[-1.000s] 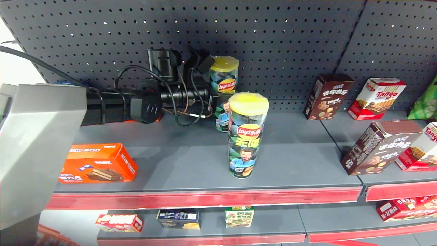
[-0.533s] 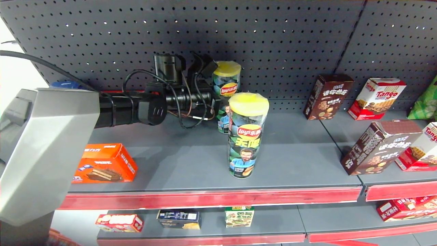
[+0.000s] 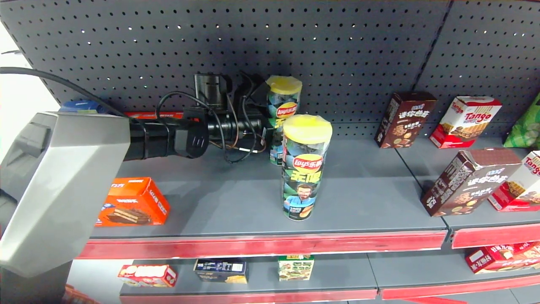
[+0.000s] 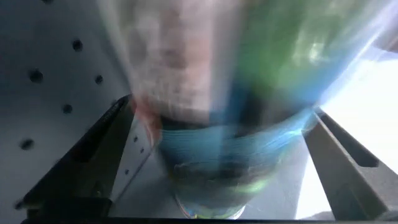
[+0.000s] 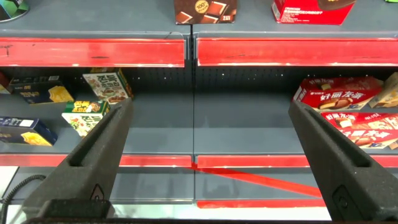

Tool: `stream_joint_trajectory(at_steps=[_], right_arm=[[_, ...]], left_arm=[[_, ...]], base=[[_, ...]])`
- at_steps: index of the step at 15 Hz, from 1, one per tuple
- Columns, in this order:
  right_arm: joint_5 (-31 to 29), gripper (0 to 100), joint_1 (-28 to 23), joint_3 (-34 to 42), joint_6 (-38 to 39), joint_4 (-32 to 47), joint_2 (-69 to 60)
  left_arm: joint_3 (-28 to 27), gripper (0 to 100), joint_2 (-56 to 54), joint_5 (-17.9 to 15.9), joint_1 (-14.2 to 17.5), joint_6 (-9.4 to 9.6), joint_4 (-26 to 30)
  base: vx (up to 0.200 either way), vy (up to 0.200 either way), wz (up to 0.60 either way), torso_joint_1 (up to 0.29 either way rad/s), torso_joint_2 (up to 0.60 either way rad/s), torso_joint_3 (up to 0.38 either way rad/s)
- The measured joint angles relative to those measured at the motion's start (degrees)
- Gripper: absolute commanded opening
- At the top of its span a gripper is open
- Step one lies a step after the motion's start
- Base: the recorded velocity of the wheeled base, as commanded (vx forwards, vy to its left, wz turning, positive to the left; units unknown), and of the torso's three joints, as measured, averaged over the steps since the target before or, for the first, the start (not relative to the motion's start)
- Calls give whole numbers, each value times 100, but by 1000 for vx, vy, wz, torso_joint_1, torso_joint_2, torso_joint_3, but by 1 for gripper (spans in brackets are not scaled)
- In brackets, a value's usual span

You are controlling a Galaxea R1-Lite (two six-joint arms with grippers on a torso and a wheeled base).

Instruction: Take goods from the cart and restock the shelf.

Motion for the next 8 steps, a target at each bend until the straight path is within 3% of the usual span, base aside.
stream_joint_trajectory(at_steps=[3,6,8], right_arm=[[-2,100,0,0,0,0,0],[0,100,0,0,0,0,0],[0,100,0,0,2,0,0]], left_arm=[[408,100,-221,222,61,63,-13],[1084,100,-662,723,94,549,-39],[1640,100,-1012,848,113,824,-88]], base=[[0,0,0,0,0,0],[0,0,0,0,0,0],[0,0,0,0,0,0]])
